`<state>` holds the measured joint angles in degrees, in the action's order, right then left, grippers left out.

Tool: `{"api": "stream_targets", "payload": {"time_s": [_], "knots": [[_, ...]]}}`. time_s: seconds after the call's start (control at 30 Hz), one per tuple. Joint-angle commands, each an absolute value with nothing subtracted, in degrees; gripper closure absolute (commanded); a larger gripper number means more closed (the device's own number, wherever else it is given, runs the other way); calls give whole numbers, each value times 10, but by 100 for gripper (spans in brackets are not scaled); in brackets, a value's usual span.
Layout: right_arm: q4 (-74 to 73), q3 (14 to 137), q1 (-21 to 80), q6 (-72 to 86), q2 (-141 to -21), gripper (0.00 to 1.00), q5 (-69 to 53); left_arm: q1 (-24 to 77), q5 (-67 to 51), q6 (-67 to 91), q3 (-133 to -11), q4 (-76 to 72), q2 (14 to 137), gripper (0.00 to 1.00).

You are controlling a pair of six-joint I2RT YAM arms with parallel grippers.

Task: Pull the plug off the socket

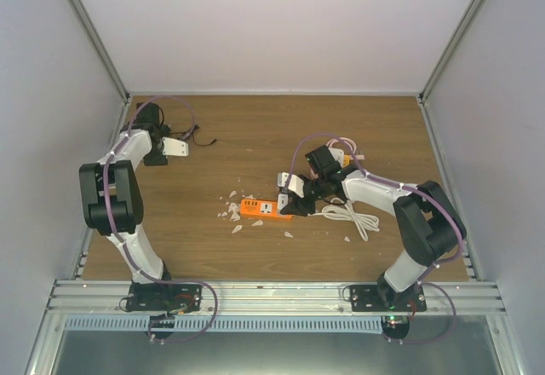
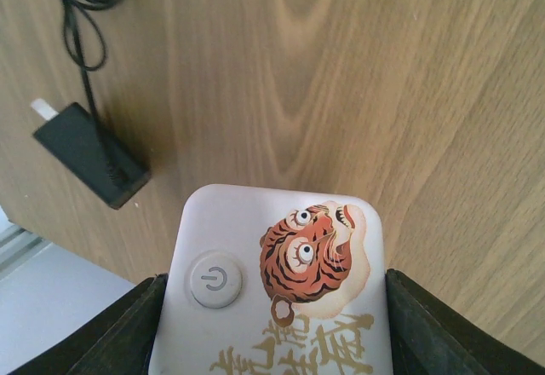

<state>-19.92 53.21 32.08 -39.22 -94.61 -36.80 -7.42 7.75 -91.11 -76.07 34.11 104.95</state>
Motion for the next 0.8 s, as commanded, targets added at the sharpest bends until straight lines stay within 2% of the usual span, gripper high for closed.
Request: {"api": "stream_targets", "payload": {"time_s": [0.0,0.37,0.6,0.77], "knots": [[-227,528,322,-396,-965,70,-356,-71,133,-967,-780,321,1063,64],[-227,527,322,-399,-965,69,-353,-60,185,-1003,-787,306,1107,57],[-227,526,322,-399,-963,67,-355,-49,184,-990,-798,316,1114,33],[-228,528,322,-399,-964,66,-358,-48,170,-979,-804,327,1110,22]]}}
